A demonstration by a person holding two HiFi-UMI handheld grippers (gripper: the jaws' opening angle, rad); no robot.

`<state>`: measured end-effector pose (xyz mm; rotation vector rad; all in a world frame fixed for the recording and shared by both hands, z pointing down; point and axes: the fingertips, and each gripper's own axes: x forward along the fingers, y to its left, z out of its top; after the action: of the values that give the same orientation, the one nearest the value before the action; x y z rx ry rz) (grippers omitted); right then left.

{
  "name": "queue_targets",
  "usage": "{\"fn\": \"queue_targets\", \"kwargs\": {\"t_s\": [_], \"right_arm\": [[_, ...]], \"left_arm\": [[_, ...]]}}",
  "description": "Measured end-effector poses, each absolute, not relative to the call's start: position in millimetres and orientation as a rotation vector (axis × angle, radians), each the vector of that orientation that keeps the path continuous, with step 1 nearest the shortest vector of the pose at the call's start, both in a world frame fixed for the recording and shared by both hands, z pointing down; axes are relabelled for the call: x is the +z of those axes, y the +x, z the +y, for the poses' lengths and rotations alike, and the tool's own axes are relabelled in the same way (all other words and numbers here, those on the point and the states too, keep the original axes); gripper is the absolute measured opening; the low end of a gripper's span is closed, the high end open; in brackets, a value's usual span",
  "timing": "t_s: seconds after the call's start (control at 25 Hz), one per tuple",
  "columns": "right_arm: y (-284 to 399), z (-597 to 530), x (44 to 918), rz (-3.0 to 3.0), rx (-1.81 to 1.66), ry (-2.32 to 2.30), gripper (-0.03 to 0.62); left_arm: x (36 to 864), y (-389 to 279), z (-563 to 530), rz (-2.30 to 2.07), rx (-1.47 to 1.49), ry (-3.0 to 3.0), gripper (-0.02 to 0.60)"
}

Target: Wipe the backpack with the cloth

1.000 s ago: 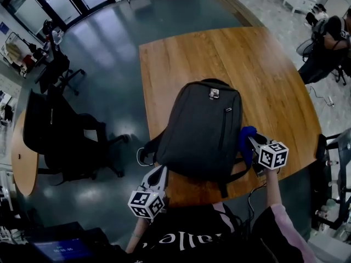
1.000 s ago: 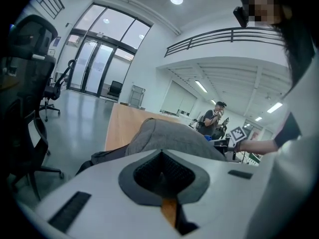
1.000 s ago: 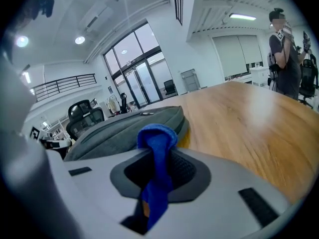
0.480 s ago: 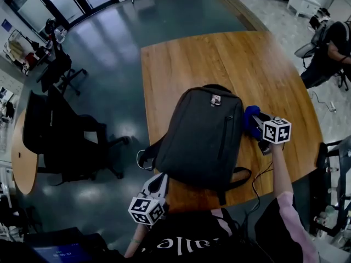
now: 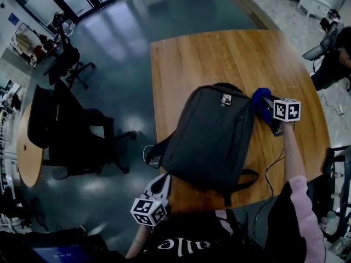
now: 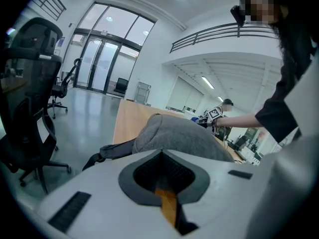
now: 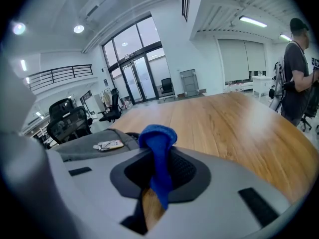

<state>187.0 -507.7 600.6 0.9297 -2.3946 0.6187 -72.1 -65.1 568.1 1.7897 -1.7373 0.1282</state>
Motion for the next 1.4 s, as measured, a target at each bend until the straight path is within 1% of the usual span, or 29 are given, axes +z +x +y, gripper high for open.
{"fn": "queue_targets", "kwargs": {"t_s": [0.28,0.56,0.92,1.16,1.4], "right_arm": [[163,-519,607,-2.318,0.604,0.886,0.054],[109,-520,598,-2.296,0.509,0.778,0.054],[12,-515,586,-2.237,0.355,0.633,0.054],[-86,-491,583,-2.255,0.266,0.464,0.054],[-137,-462,589,-2.221,0.135,0.306,0.054]], "left_arm": [[567,-84,-56,-1.734,0.125,1.769,-0.002],[568,-108,-59,-1.724,0.084,1.767,-0.002],[573,-152,-59,-1.679,0.080,1.808,-0.002],[573,-199,-62,-1.677,0.054,1.830,-0.002],[577,-209,-58,-1.679,0.035,1.829,-0.002]]}}
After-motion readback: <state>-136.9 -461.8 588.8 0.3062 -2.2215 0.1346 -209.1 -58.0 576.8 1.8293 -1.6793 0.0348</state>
